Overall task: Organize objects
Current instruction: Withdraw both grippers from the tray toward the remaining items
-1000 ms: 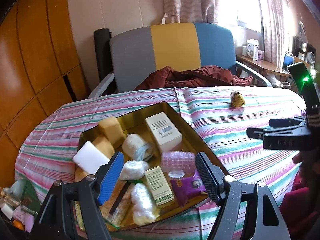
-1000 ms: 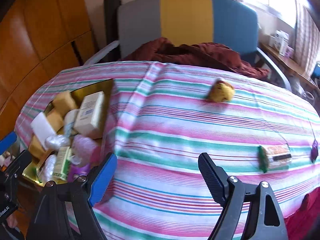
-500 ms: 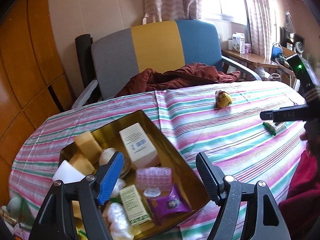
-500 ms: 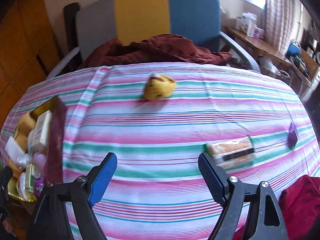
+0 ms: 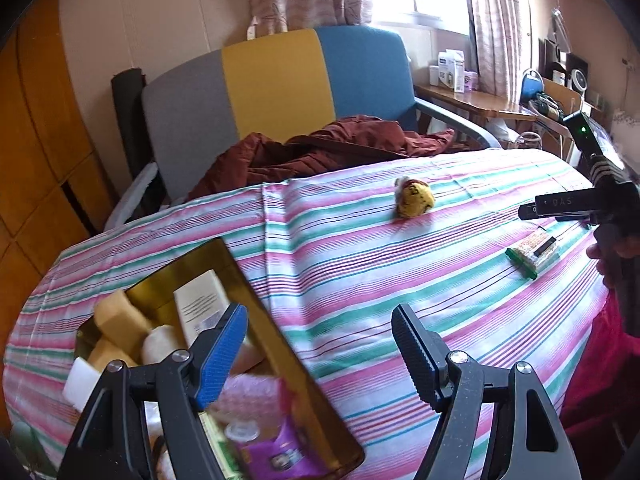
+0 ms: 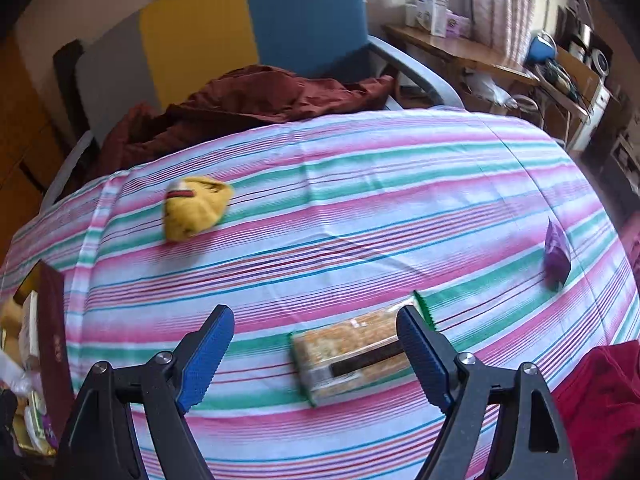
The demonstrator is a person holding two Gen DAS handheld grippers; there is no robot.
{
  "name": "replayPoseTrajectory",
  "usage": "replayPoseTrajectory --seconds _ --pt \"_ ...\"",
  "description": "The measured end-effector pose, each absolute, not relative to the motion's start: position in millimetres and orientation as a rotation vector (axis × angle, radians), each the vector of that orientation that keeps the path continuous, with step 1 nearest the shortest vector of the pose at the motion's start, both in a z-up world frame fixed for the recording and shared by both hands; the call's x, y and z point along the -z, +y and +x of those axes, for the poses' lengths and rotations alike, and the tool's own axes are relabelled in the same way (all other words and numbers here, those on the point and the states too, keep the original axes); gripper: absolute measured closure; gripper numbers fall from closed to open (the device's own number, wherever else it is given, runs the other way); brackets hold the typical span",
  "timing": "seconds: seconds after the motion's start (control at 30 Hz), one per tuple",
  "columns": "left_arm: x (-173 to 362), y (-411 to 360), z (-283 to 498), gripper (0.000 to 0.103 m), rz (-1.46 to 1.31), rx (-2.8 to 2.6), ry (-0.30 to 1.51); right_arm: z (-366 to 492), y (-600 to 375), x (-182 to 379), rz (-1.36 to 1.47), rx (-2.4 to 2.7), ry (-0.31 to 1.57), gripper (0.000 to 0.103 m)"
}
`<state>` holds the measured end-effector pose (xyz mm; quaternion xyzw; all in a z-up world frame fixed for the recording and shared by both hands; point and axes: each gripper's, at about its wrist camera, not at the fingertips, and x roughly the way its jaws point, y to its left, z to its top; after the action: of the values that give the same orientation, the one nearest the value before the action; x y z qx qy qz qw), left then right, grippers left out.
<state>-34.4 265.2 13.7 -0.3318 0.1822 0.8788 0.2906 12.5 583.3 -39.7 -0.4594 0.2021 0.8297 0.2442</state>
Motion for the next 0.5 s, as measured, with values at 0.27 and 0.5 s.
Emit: replayPoseTrajectory --seconds 0.27,0.5 --pt "1.5 308.0 -49.8 0.028 -0.974 -2.265 0.485 27.6 616.2 62.3 -1.253 -2.170 0.779 0.018" --pt "7.4 351.4 -70.5 0.028 -1.045 -2.197 0.425 40.3 631.6 66.1 -1.221 -2.107 0.895 0.018"
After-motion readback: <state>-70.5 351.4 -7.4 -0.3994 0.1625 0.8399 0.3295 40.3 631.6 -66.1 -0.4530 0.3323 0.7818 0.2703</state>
